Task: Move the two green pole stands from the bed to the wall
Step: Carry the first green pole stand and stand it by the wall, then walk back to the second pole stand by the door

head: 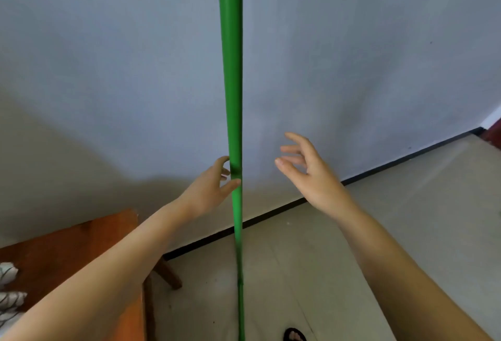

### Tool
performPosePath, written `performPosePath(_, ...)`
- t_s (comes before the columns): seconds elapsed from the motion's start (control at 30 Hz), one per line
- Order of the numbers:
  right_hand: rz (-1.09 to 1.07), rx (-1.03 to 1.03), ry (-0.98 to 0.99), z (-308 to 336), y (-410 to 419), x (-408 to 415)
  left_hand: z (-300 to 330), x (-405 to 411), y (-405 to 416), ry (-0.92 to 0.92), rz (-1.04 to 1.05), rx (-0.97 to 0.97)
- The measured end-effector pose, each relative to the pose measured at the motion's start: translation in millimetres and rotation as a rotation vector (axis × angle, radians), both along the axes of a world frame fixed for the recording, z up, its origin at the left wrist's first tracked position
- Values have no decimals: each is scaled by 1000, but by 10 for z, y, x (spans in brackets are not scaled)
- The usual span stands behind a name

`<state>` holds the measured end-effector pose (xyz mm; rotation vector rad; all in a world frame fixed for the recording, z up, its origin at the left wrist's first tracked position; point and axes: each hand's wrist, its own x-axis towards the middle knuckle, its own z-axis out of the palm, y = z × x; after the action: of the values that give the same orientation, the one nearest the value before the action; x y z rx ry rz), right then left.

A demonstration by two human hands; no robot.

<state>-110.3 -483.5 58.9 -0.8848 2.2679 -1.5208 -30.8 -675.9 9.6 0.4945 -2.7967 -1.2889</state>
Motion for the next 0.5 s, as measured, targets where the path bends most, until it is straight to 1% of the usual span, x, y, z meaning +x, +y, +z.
performPosePath(0.1, -127, -20, -87, -265, 684, 270, 46, 339, 178, 146, 52, 6)
performPosePath(0.17, -240, -11, -173, -462, 1141, 525, 8, 552, 447, 227, 65, 102)
performPosePath(0.23, -372, -21, -250, -638, 1533, 814, -92, 730, 773, 227, 59, 222)
performPosePath(0.33, -581, -91, -343, -814, 1952, 1251, -266, 941, 1276, 189, 58, 359)
performPosePath(0.4, -682, -153, -388, -857, 2165, 1432, -347, 1023, 1564, 179, 61, 418)
performPosePath(0.5, -775, -206, -413, -896, 2605, 1488, -426, 978, 2030, 134, 34, 476)
